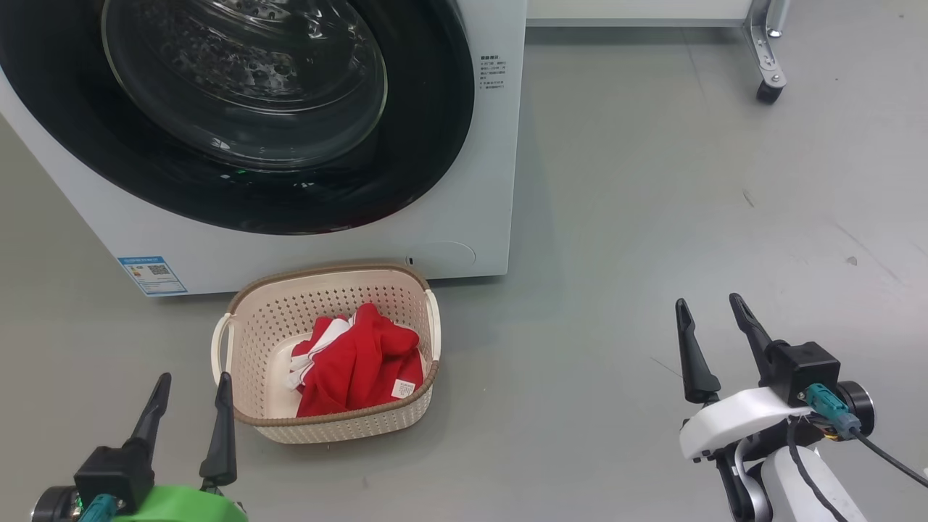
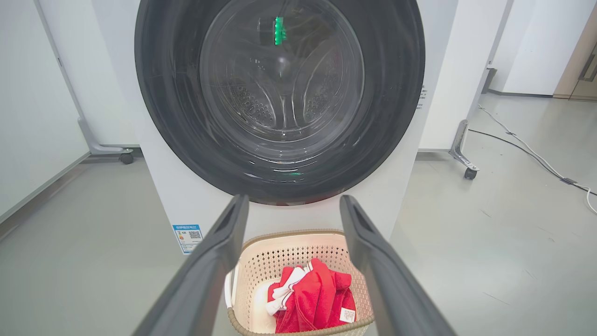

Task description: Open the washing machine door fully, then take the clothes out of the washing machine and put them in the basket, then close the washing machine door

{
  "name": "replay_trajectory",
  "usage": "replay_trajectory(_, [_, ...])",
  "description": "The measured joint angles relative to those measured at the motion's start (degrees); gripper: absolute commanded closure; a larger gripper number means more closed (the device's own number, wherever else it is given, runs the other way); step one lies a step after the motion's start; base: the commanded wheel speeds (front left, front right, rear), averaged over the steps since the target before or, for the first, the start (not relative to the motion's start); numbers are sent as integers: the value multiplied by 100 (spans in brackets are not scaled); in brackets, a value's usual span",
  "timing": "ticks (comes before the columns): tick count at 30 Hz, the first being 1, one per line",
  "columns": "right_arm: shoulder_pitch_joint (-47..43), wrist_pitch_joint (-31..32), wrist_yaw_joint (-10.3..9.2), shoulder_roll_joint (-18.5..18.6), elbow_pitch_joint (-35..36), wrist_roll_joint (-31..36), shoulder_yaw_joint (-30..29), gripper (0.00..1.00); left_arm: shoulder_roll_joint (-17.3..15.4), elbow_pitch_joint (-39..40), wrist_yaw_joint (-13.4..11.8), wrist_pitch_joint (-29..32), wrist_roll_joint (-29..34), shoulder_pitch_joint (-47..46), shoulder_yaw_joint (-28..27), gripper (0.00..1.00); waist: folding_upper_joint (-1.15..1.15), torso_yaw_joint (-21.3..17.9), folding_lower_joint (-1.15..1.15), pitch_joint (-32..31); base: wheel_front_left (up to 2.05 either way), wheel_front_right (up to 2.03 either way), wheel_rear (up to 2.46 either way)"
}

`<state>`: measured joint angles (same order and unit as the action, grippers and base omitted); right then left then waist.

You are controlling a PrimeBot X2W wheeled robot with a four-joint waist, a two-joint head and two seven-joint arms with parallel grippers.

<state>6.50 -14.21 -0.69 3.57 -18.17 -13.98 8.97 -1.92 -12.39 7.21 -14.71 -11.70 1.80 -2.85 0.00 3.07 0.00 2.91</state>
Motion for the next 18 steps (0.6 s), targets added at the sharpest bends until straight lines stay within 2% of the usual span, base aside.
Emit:
replay_trajectory(1, [-3,0,1,-1,2,0,-4,100,-1,0,0,0,5,0,13,100,0,3,0,-2,0,0,0])
replay_trajectory(9, [-317,29,4,-83,-333,-44,15,100,135,-378,0,12,-23,57,65,100,0,3,0,-6,0,0,0])
replay_trajectory(18, [-278,248,59,-88,-379,-578,-238,100,135,-523,0,280,-571,17,-101,100,0,-30,0,-34,0,0,0])
